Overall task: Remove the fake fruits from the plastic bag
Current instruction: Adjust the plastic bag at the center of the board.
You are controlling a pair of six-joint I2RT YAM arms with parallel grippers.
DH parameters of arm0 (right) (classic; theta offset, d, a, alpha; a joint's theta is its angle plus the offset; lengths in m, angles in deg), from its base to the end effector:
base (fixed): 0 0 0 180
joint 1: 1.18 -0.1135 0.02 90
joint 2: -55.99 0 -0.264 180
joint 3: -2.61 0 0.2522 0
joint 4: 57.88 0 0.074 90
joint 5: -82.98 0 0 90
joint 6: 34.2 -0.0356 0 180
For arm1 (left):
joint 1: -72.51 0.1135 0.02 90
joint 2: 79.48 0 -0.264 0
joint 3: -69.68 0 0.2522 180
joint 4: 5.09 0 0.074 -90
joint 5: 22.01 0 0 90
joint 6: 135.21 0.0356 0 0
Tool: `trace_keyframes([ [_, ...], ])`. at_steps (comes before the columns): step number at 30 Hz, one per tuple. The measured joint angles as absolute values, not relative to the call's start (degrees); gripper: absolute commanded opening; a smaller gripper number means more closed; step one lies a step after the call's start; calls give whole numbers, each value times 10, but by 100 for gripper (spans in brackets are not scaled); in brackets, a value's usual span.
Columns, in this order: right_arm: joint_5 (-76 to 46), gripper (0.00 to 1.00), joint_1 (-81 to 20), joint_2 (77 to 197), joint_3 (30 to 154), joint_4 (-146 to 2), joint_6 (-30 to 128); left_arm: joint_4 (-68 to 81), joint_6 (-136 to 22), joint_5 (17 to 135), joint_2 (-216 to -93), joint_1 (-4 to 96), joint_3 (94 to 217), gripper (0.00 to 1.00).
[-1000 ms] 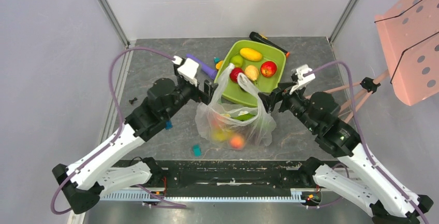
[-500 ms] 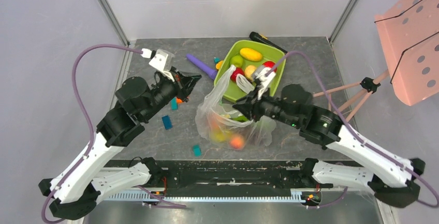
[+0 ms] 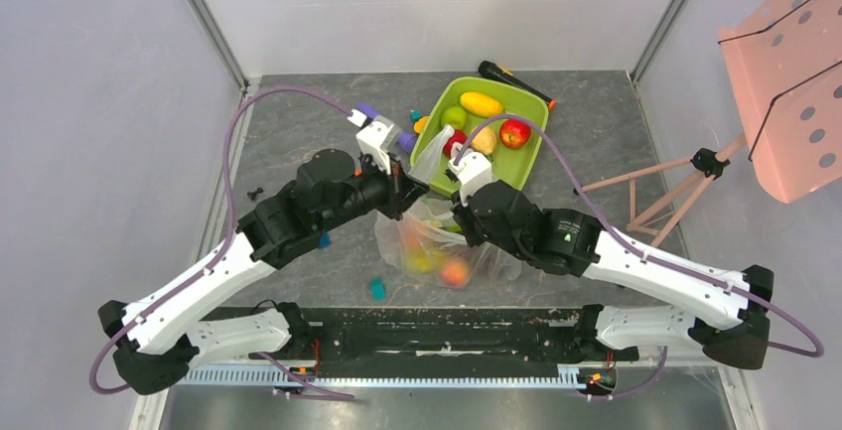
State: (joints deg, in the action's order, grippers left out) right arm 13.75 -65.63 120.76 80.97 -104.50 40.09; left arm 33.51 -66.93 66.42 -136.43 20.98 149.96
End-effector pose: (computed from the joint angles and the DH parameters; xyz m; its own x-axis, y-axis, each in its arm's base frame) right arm 0.1160 0.2134 0.3531 -0.4200 -0.2916 -0.8594 -0.6250 0.7796 0.0409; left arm 0.1335 -0.1664 0.4058 -0.4358 -0.0462 -0.8989 0.6512 0.6733 -0.3503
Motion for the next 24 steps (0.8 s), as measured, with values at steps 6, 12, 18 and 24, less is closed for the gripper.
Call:
trace_keyframes([
  [6,190,6,-656,1208,778,-1073,377,331,-680,651,-1390,141,1498,2],
  [12,198,5,-656,1196,726,-1076,356,304,-691,636,-1433,106,1486,2],
  [18,180,4,-656,1124,636,-1059,328,275,-699,636,-1491,100,1459,2],
  [24,163,3,-656,1055,566,-1011,301,250,-709,640,-1546,95,1445,2],
])
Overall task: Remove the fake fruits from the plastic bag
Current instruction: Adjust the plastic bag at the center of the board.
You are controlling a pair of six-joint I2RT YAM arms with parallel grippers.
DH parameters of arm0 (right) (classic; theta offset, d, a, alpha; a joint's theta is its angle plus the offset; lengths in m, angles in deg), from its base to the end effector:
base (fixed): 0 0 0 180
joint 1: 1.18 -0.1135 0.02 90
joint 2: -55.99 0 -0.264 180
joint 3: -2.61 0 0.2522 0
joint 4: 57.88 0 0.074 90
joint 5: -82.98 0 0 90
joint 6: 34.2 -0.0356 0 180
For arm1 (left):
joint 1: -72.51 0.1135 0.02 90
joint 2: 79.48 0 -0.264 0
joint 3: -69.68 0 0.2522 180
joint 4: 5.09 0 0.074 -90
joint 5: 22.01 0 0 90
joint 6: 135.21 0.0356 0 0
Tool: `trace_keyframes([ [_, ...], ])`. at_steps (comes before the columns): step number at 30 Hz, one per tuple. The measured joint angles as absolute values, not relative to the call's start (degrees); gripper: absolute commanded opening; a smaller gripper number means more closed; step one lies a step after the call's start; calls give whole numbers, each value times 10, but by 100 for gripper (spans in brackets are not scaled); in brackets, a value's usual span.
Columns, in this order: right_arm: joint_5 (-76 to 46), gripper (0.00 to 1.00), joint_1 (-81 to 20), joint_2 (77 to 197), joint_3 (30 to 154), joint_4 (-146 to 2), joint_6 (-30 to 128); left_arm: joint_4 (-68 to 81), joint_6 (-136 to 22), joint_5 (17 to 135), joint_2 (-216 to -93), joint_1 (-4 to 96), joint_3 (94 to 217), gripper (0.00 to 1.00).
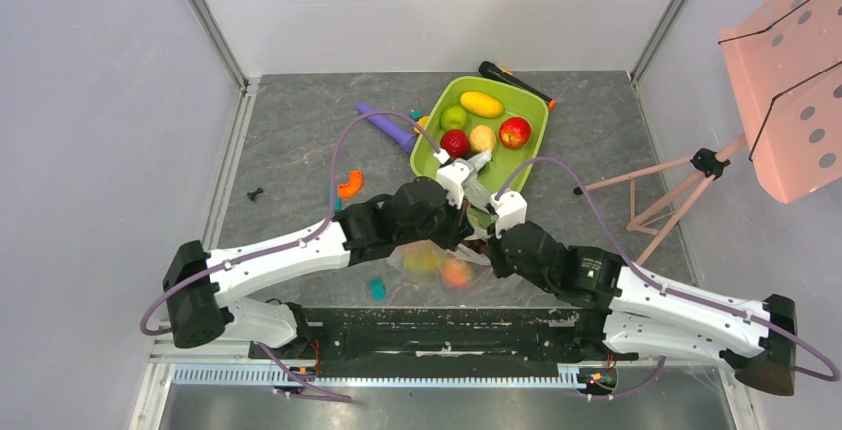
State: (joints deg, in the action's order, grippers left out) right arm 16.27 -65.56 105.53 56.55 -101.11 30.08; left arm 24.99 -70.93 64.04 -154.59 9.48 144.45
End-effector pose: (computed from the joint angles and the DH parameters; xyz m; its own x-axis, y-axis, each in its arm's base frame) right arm 0.0919 0.1592 0.2668 -0.5459 -0.2165 -0.8094 -0.5085 0.8534 0.1147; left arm 0.1377 -0.2652 0.3117 -0.5811 0.1872 -0.7920 0.6771 0.6512 -0.3428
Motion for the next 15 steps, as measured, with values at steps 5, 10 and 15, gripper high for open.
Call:
trace_keyframes([
  [5,155,3,-655,1020,539,-986,291,235,-722,647,-1587,84,1444,2],
  [10,153,2,-655,1018,538,-973,287,230,-723,653,-1625,73,1444,2],
  [15,158,1,-655,1014,528,-965,282,230,-723,644,-1653,71,1444,2],
])
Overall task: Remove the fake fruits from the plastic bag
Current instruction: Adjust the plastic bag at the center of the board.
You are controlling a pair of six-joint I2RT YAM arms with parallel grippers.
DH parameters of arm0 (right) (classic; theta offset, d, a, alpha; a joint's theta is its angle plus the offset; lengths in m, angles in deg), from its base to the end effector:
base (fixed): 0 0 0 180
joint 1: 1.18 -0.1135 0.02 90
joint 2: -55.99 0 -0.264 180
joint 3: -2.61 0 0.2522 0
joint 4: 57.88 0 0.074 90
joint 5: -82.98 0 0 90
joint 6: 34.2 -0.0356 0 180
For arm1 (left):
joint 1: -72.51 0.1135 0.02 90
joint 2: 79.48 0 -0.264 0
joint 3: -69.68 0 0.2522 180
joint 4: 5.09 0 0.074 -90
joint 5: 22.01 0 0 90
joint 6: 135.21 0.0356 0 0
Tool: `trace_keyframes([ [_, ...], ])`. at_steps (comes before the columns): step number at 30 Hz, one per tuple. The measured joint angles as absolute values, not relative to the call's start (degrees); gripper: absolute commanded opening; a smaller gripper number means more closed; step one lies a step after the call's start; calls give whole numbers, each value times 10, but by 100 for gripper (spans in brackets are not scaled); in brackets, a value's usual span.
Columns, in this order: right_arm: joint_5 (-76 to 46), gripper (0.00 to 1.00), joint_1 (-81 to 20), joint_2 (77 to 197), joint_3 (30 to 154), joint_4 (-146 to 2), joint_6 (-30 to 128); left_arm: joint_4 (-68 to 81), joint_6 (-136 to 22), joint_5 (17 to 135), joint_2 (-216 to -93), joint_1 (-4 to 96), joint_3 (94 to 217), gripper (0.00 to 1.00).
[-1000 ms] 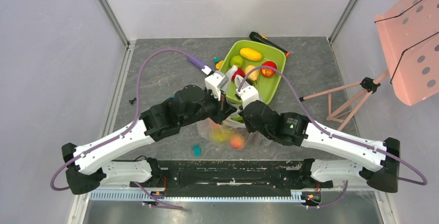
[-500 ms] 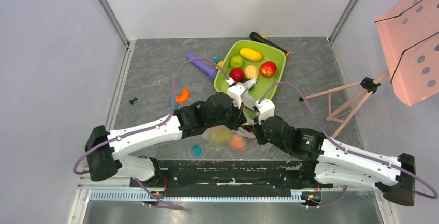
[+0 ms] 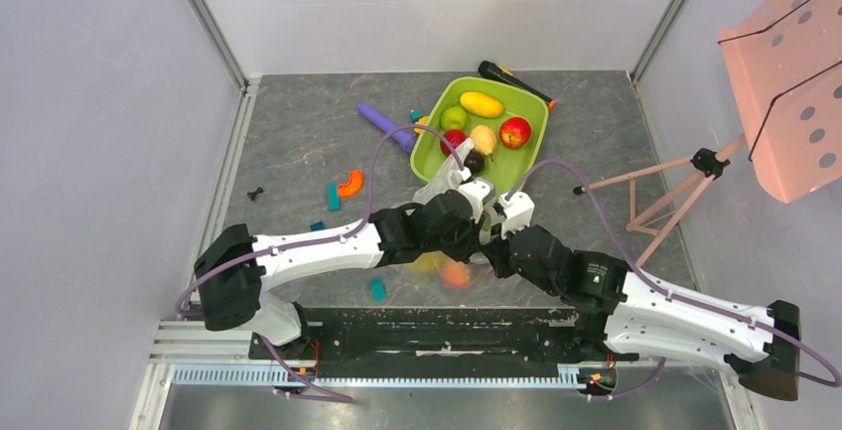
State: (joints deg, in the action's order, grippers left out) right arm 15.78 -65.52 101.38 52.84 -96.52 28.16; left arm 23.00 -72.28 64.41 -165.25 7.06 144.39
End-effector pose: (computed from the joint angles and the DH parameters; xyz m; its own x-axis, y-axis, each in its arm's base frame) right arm 0.0881 0.1515 0.2633 -0.5342 -0.1244 -0.8362 -0.5008 0.8434 0.1945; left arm 0.1404 -0.3020 0.2592 -0.6376 0.3026 -0.7085 0.6711 0.6698 -0.3178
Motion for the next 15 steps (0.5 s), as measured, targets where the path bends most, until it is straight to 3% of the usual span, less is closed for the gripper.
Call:
trace_keyframes([
  [15,257,0,-644,1042,488,-1015,213,229,-722,536,-1666,70,1404,2],
])
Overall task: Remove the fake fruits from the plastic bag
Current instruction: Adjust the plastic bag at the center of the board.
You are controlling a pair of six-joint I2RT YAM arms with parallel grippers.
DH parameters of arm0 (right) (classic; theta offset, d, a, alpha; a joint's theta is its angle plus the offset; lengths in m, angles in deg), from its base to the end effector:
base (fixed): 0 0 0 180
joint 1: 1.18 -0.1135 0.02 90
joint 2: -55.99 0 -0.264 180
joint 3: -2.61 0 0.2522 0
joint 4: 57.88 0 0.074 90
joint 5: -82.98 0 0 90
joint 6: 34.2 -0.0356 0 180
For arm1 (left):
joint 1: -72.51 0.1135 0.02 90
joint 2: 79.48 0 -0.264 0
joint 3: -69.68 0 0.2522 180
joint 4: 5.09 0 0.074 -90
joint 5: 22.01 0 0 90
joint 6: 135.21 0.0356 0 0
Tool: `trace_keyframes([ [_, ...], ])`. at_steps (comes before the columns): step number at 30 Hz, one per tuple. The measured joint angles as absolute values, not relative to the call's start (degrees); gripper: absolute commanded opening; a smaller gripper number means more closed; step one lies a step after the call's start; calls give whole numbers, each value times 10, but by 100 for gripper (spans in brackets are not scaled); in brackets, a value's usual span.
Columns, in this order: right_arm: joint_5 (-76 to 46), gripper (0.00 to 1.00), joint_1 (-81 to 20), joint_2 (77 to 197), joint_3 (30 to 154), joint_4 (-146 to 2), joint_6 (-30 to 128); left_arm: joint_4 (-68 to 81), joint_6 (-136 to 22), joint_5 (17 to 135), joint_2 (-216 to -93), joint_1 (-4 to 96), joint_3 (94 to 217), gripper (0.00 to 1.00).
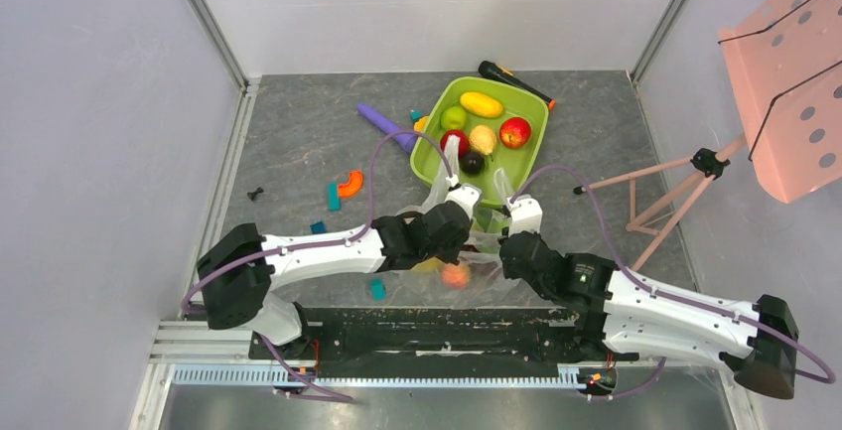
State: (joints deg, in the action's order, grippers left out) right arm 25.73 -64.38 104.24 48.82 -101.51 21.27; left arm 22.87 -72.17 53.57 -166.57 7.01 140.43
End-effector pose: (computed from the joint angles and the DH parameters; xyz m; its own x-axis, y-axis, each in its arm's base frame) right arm 0.0933 0.1421 0.2271 -0.5946 -0.1198 -0.7950 -0.2952 0.9523 0.0773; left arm 0.1434 -0.2932 0.2304 -0.6242 0.3109 -0.7168 0.5883 0.7907 -0.1694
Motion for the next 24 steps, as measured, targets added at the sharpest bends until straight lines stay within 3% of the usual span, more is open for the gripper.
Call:
trace_keyframes([
  [8,251,1,-631,1006,466,-1019,212,237,-722,503,-1631,70,1344,2],
  [18,70,1,-630,999,455,-882,300,212,-725,503,-1570,70,1281,2],
  [24,32,0,-632,1042,455,-815,298,174,-745,503,-1540,70,1239,2],
])
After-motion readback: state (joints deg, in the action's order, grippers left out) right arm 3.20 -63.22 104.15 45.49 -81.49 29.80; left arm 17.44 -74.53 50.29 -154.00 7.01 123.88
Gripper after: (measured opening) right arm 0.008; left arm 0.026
